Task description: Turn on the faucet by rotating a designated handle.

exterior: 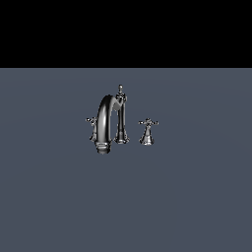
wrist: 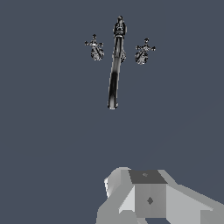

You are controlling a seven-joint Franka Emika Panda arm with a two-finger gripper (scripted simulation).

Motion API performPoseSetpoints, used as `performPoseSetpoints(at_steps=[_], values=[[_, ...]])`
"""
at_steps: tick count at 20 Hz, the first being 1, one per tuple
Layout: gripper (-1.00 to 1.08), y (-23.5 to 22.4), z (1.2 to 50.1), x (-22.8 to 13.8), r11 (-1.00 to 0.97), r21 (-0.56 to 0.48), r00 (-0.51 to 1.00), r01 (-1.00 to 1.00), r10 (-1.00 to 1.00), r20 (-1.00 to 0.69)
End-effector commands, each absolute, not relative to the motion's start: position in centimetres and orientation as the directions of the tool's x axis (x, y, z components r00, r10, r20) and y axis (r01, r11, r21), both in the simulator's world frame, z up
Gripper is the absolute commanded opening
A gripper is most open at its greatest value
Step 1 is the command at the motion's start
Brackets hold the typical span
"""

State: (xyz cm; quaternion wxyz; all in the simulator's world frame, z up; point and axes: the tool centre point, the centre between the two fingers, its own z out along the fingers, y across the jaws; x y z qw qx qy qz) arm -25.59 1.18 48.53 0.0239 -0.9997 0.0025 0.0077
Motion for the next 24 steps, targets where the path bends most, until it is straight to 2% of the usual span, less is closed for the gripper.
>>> performPoseSetpoints(at_steps=[1,2,3,5,6,7,8,9,10,11,12,13,14,15,16,17,18,20,21,22,23,24], values=[[-0.48,1.1,48.2,-25.4,-0.999,-0.035,1.000,0.003,0.004,-0.023],[-0.15,1.7,46.6,-24.9,-1.000,-0.013,0.998,0.022,0.022,-0.061],[-0.11,0.9,44.5,-24.9,-0.999,-0.034,0.994,-0.011,-0.007,-0.113],[-0.25,2.7,42.0,-24.3,-0.998,0.001,0.989,0.067,0.066,-0.130],[-0.23,0.6,40.7,-23.9,-1.000,-0.012,0.987,-0.016,-0.013,-0.158],[-0.16,3.1,40.5,-23.3,-0.998,-0.005,0.986,0.057,0.057,-0.154],[-0.11,2.7,37.9,-22.8,-0.999,-0.024,0.983,0.028,0.032,-0.181],[-0.03,5.5,36.3,-23.2,-0.992,-0.001,0.973,0.124,0.122,-0.198],[-0.03,6.2,36.2,-23.2,-0.990,0.003,0.970,0.140,0.136,-0.201],[0.09,4.0,34.5,-22.6,-0.998,-0.004,0.973,0.055,0.055,-0.226],[0.16,6.7,33.0,-22.6,-0.994,-0.016,0.965,0.111,0.111,-0.238],[0.23,5.8,32.5,-21.6,-0.994,-0.025,0.965,0.109,0.112,-0.236],[0.34,8.4,31.9,-20.6,-0.981,0.001,0.958,0.193,0.188,-0.216],[0.36,7.4,30.7,-19.6,-0.975,0.031,0.953,0.220,0.208,-0.219],[0.36,8.8,29.8,-19.0,-0.968,0.027,0.947,0.251,0.239,-0.214],[0.37,9.2,30.7,-16.4,-0.966,0.040,0.955,0.257,0.247,-0.165],[0.41,10.9,29.9,-15.7,-0.939,0.051,0.931,0.340,0.328,-0.160],[0.30,10.8,27.1,-14.6,-0.955,0.049,0.945,0.292,0.281,-0.167],[-0.05,9.3,26.9,-12.5,-0.960,0.052,0.954,0.275,0.266,-0.141],[-0.23,8.7,26.5,-10.8,-0.969,0.072,0.967,0.237,0.229,-0.113],[-0.24,7.2,25.8,-9.1,-0.977,0.082,0.977,0.199,0.191,-0.096],[-0.34,10.2,24.7,-8.7,-0.974,0.077,0.975,0.213,0.206,-0.082]])
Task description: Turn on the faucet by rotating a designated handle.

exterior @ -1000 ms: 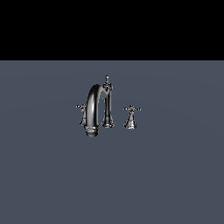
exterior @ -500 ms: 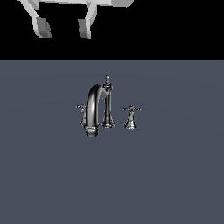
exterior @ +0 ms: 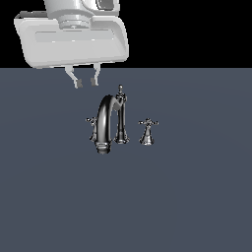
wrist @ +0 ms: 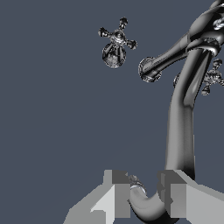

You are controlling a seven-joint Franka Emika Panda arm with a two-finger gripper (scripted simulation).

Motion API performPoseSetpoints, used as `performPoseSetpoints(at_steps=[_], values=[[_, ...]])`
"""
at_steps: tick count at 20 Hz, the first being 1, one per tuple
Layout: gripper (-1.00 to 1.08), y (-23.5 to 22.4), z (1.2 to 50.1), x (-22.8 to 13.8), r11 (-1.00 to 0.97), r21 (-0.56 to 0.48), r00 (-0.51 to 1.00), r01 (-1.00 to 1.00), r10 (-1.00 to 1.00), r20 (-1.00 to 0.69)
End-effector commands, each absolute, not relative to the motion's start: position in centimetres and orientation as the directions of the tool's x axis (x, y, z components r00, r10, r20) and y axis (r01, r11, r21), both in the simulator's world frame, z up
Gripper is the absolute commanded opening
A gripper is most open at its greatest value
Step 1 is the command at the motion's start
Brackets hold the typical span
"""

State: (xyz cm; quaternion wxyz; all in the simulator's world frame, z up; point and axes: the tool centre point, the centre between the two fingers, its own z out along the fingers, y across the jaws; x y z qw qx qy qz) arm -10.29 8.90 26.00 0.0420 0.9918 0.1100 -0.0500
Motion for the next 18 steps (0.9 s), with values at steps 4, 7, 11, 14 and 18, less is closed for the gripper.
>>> performPoseSetpoints(at_steps=[4,7,11,14,18], values=[[-0.58,9.6,20.9,-4.1,-0.955,0.129,0.964,0.266,0.265,-0.028],[-0.67,10.2,16.0,-3.5,-0.934,0.150,0.946,0.323,0.321,-0.039],[-0.50,14.6,12.9,-1.6,-0.827,0.174,0.842,0.535,0.540,-0.023],[0.07,13.3,11.4,1.1,-0.802,0.195,0.818,0.564,0.575,-0.002],[0.74,7.5,6.8,1.9,-0.730,0.249,0.762,0.637,0.644,-0.064]])
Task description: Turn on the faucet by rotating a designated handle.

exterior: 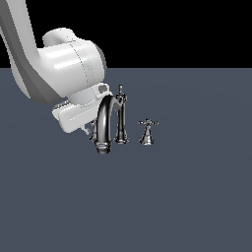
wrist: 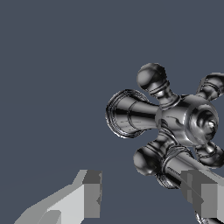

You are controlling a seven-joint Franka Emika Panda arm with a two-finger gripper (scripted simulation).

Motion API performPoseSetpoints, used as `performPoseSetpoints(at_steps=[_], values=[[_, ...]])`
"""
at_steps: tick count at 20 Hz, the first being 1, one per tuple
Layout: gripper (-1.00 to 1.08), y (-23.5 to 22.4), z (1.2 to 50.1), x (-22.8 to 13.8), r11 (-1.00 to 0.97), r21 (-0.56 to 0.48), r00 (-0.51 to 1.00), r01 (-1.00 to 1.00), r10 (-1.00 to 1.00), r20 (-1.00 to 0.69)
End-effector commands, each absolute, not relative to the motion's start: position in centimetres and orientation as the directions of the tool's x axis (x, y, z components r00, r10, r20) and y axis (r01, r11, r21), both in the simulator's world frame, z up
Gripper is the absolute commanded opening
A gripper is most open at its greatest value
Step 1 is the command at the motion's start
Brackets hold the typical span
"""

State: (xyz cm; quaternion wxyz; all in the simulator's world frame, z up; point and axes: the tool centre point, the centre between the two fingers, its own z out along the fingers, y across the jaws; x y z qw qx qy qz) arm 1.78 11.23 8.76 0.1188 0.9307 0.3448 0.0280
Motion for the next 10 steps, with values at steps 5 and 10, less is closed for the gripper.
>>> performPoseSetpoints(at_steps=[5,10], values=[[0.68,22.1,7.4,3.6,-0.462,0.298,0.478,0.835,0.878,0.021],[0.70,24.8,5.5,4.1,-0.213,0.349,0.226,0.913,0.974,0.003]])
